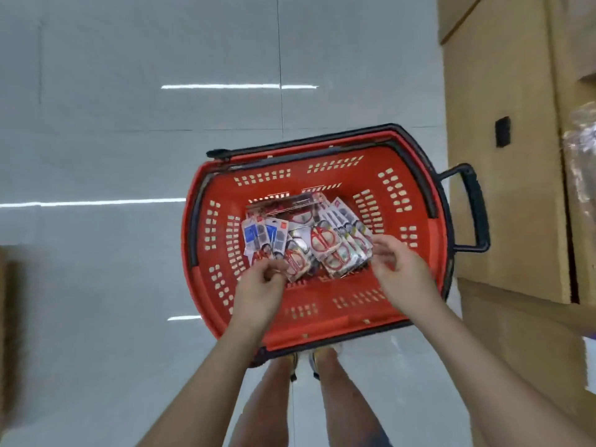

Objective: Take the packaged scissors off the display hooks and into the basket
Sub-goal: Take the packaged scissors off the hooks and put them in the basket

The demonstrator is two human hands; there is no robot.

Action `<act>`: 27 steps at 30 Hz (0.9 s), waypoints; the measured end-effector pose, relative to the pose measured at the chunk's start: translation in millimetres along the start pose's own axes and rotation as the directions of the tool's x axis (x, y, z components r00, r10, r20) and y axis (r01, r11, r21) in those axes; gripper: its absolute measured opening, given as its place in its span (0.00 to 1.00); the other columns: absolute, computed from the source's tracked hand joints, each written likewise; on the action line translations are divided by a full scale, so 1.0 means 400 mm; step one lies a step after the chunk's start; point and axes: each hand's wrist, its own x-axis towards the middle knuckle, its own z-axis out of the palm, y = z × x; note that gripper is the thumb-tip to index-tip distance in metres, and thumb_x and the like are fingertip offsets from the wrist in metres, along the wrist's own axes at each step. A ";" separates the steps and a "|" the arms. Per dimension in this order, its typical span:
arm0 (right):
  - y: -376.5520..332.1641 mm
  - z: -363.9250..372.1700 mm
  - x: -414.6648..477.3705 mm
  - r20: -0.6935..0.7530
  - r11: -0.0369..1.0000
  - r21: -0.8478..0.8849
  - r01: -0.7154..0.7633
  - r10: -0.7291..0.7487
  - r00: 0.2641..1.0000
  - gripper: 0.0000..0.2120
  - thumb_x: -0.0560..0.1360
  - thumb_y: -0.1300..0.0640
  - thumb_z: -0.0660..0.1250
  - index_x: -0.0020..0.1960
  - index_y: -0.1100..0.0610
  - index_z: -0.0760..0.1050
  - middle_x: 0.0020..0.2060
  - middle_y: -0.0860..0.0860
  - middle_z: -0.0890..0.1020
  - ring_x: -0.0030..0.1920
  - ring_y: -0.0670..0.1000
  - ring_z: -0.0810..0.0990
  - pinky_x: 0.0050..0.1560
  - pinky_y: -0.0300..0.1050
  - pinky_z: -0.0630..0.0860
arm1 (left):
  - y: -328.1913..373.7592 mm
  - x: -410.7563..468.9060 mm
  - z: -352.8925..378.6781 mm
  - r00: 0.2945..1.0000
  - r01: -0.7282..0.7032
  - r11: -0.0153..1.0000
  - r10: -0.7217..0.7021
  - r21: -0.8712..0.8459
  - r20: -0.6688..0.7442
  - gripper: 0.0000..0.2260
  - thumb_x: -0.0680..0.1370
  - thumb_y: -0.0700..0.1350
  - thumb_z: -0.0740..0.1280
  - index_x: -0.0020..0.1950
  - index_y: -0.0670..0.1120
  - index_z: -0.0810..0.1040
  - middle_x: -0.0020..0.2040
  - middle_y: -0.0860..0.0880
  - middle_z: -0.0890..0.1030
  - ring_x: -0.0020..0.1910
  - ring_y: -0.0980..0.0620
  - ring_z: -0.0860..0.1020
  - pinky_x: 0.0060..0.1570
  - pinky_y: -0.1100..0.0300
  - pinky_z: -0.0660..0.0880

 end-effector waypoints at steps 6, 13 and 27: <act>0.204 0.182 0.380 0.107 0.953 -0.301 0.031 0.002 0.994 0.29 0.77 0.58 0.66 0.76 0.53 0.62 0.68 0.53 0.74 0.68 0.56 0.73 0.68 0.50 0.70 | -0.133 0.389 0.245 0.980 0.152 0.988 -0.151 0.008 0.131 0.12 0.75 0.47 0.67 0.57 0.45 0.79 0.49 0.45 0.83 0.48 0.44 0.82 0.53 0.52 0.79; 0.353 0.292 0.630 0.160 0.857 -0.513 -0.053 0.156 0.975 0.40 0.79 0.49 0.63 0.80 0.48 0.40 0.70 0.64 0.70 0.67 0.65 0.73 0.66 0.55 0.71 | -0.221 0.596 0.473 0.918 0.363 0.919 -0.326 -0.150 0.225 0.38 0.67 0.61 0.67 0.73 0.47 0.63 0.66 0.45 0.78 0.60 0.42 0.78 0.63 0.43 0.74; 0.233 0.185 0.517 0.147 0.991 -0.067 -0.114 0.123 0.982 0.35 0.74 0.59 0.73 0.75 0.48 0.59 0.55 0.45 0.81 0.54 0.51 0.82 0.57 0.50 0.78 | -0.197 0.515 0.370 0.726 0.679 0.561 -0.424 -0.473 0.541 0.06 0.77 0.46 0.71 0.48 0.44 0.81 0.40 0.48 0.85 0.37 0.52 0.82 0.38 0.58 0.78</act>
